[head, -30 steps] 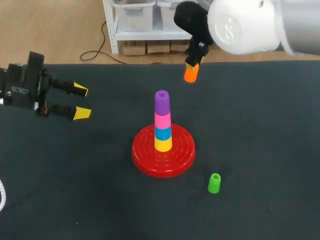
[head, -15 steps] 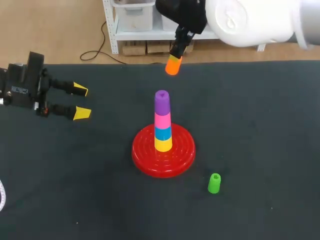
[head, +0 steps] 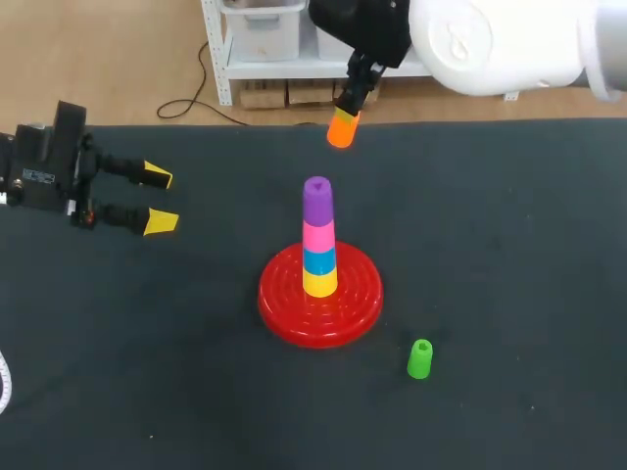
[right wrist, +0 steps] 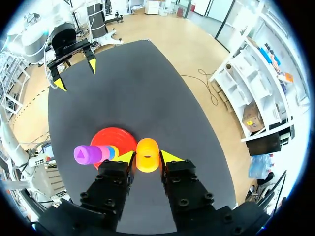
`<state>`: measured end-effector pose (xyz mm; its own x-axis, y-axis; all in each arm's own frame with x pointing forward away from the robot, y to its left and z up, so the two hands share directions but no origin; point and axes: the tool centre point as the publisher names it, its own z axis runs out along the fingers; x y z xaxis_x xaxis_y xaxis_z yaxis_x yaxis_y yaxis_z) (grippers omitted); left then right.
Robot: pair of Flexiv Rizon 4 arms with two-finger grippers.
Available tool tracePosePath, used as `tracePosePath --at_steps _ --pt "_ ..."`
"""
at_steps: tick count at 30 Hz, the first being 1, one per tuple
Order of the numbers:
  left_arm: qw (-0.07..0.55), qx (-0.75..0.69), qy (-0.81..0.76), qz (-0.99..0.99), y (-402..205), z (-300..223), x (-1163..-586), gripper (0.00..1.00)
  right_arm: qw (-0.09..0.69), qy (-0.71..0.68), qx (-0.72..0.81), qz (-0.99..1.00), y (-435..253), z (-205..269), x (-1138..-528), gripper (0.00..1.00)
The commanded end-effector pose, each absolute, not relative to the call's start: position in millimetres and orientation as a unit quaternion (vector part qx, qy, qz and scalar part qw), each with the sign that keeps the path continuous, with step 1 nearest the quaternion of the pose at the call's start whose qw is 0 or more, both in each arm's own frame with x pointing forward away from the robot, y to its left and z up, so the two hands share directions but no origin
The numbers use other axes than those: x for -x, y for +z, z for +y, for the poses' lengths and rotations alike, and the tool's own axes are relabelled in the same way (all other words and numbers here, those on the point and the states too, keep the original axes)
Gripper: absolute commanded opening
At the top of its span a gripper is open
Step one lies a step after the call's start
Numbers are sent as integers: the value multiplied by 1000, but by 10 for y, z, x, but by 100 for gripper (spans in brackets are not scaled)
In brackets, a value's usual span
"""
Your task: Pick up and stack the cylinders on the red base in this order: pink,purple,orange,green
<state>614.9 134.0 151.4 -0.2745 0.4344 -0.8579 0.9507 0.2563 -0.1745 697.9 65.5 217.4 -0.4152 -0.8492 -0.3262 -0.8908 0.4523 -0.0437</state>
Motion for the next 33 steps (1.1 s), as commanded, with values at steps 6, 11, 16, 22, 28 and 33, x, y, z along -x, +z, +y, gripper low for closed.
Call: tracePosePath --at_steps 6,11,16,22,28,33 --pt "355 -488 -366 709 1505 1346 -6145 100 155 66 522 836 2191 655 -6963 0" --pt "355 -488 -366 709 1505 1346 -6145 100 146 45 545 824 2300 720 -6941 0" --pt "355 -488 -366 709 1505 1346 -6145 100 132 18 557 820 2423 777 -6858 0" --pt "355 -488 -366 709 1505 1346 -6145 100 121 8 571 812 2594 877 -6664 0" --pt "355 -488 -366 709 1505 1346 -6145 100 112 11 575 810 2601 938 -6472 0" --pt "355 -488 -366 709 1505 1346 -6145 100 98 15 578 810 2557 940 -6329 0"
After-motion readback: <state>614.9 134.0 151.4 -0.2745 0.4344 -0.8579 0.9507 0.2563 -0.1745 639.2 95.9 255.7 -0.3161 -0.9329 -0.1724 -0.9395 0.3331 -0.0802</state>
